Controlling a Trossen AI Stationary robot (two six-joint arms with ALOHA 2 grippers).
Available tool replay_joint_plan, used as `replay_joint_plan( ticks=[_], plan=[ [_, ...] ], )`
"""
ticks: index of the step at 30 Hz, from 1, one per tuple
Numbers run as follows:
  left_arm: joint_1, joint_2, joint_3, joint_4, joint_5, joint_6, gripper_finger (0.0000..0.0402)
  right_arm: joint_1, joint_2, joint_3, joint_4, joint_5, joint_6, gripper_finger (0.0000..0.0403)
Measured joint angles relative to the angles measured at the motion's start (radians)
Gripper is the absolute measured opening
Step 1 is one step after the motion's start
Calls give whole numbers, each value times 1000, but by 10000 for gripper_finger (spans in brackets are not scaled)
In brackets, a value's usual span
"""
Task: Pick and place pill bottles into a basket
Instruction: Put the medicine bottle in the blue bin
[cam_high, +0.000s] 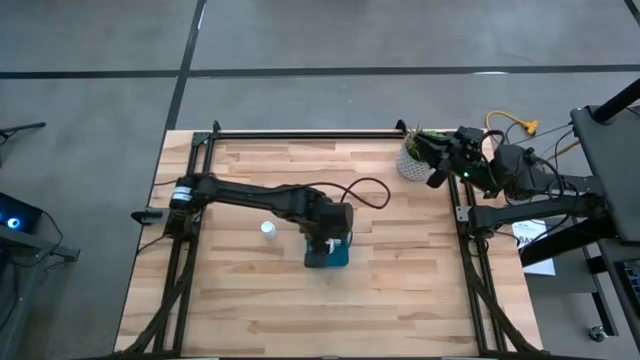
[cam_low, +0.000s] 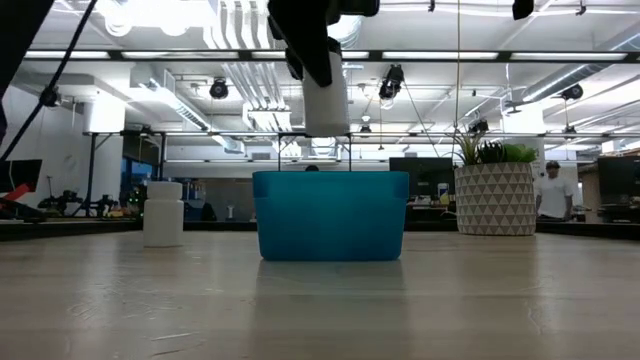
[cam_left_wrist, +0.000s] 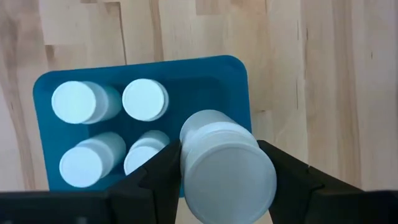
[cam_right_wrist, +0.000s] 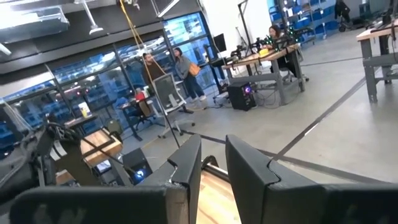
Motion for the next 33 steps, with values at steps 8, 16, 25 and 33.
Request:
replay_joint_plan(
  ticks=[8,16,25,33],
  plan=[
    [1,70,54,-11,24,3,164,0,-36,0,-81,0,11,68],
    [9,95,66,3,26,3,164,0,-55,0,-114,0,19,68],
    [29,95,50,55,22,-1,164,0,-56,0,-128,-4,19,68],
    [29,95,2,120,23,-34,164,0,-56,0,-131,-35,20,68]
  ],
)
